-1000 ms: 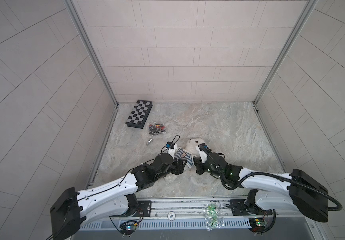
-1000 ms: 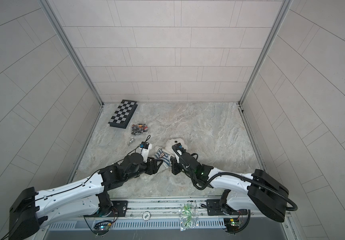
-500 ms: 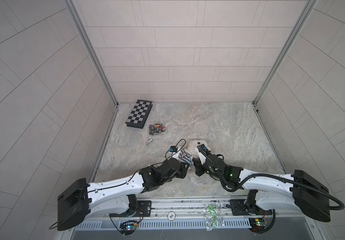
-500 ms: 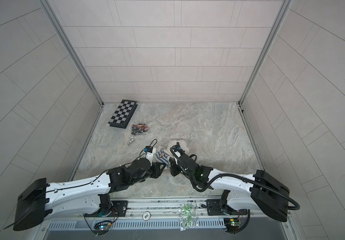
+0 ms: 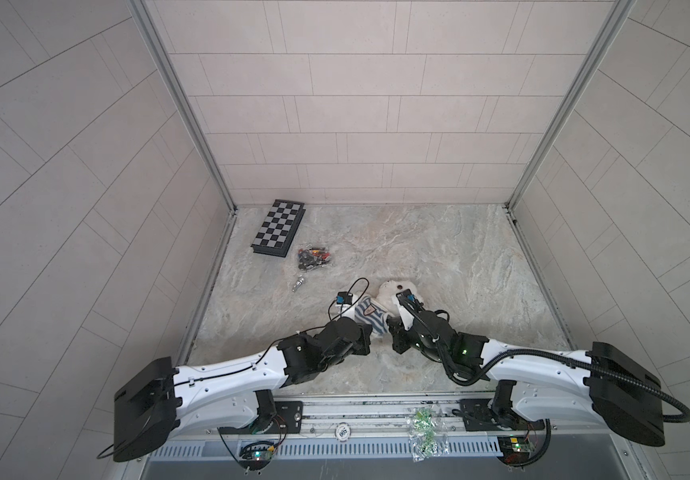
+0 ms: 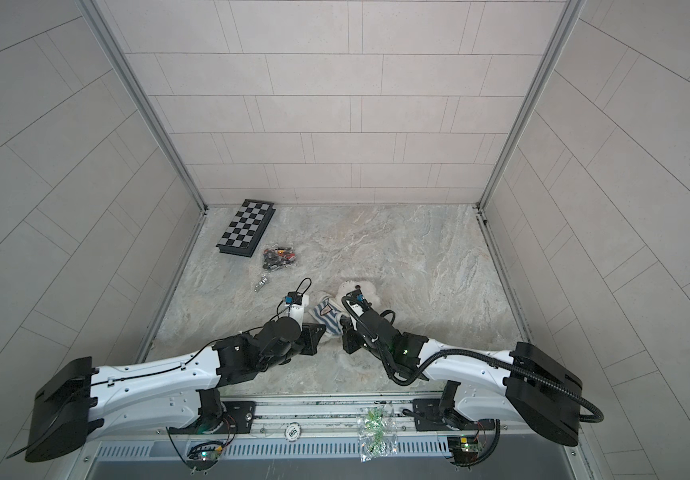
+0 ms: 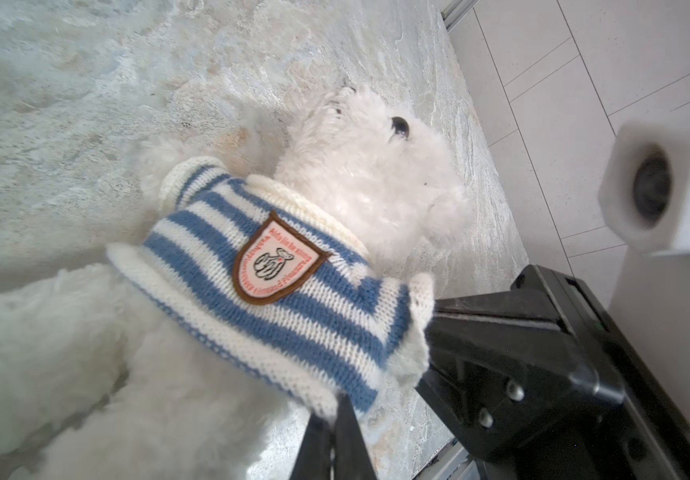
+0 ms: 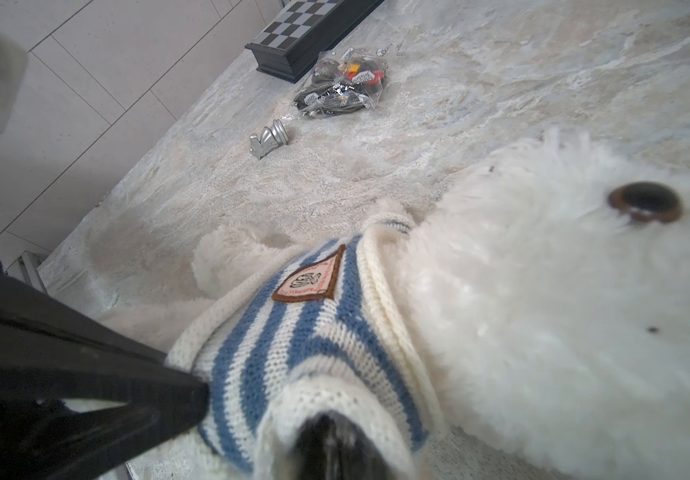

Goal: Dress the teddy bear

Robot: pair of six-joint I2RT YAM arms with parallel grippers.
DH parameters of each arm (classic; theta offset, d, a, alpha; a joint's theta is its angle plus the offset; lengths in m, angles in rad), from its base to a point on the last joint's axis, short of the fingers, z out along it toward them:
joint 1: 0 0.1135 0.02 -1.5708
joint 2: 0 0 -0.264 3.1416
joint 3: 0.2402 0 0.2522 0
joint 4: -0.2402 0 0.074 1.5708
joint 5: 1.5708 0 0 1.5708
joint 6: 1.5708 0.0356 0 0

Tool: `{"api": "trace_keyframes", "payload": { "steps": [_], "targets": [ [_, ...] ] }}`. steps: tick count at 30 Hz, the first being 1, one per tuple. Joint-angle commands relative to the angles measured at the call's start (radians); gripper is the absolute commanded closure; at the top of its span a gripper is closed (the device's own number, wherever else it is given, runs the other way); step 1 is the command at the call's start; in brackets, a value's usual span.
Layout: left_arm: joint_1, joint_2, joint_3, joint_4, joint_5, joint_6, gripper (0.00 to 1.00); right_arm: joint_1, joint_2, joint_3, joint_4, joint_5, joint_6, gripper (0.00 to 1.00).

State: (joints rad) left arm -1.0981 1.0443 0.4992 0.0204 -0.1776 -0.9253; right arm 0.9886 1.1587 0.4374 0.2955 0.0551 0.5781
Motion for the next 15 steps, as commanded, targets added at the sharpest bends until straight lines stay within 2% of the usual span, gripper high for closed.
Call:
{"api": "trace_keyframes", "payload": {
  "steps": [1,8,15],
  "targets": [
    [0.032,-0.039,-0.048,-0.078,-0.040,0.014,1.00,0.005,-0.056,-0.019,0.019,0.044,-0.001,1.00],
    [0.119,-0.099,-0.154,-0.056,-0.008,0.036,1.00,-0.003,-0.125,-0.023,-0.016,-0.005,-0.002,1.00],
    [0.166,-0.135,-0.189,-0.076,-0.004,0.063,1.00,-0.036,-0.171,0.022,-0.099,-0.162,-0.049,1.00]
  ]
}}
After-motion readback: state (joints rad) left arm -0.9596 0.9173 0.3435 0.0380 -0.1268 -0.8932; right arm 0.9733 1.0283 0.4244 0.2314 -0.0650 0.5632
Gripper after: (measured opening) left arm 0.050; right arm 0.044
